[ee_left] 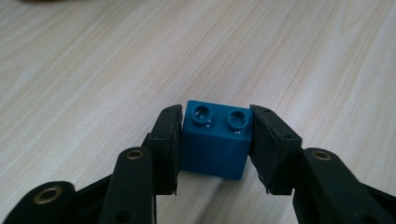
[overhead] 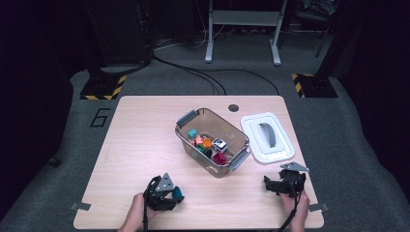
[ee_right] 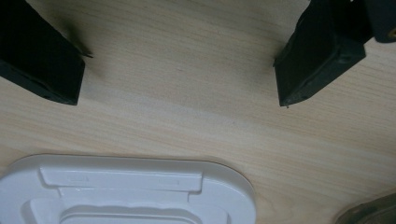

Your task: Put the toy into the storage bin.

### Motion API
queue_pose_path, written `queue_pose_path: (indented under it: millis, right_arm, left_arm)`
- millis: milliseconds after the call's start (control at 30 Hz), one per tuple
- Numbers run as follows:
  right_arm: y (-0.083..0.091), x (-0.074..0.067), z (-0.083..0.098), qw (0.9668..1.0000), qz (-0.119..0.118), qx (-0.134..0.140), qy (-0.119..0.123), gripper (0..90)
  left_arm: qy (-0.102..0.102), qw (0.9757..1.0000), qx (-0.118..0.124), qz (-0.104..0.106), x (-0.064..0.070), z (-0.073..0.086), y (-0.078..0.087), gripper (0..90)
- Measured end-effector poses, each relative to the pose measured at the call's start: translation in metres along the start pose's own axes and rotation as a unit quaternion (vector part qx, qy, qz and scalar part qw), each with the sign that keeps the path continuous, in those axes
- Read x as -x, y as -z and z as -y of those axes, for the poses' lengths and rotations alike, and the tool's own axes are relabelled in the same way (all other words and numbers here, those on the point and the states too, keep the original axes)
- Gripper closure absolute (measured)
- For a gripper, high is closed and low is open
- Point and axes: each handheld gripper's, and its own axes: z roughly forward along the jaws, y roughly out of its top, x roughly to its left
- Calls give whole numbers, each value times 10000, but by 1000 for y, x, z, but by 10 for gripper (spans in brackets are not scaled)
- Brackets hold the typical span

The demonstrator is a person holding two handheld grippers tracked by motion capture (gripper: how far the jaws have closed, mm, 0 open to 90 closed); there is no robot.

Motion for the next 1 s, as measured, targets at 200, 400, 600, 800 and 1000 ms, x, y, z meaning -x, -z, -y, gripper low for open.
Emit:
queue_pose_path:
  millis: [200, 400, 600, 800, 1000]
  right_arm:
    - [0, 0, 0, 10000, -1, -2, 10, 8]
    - [0, 0, 0, 10000, 0, -15, 31, 8]
    - [0, 0, 0, 10000, -3, -9, 23, 8]
    - [0, 0, 0, 10000, -1, -1, 1, 8]
    - [0, 1, 0, 10000, -3, -12, 33, 9]
  left_arm:
    - [33, 10000, 72, 4, -4, -5, 1, 583]
    - [92, 9998, 194, -47, -10, -15, 8, 586]
    - [130, 9992, 359, -124, -23, -33, 19, 588]
    - [166, 9987, 455, -174, -34, -52, 29, 589]
    - [147, 9981, 539, -239, -44, -64, 34, 589]
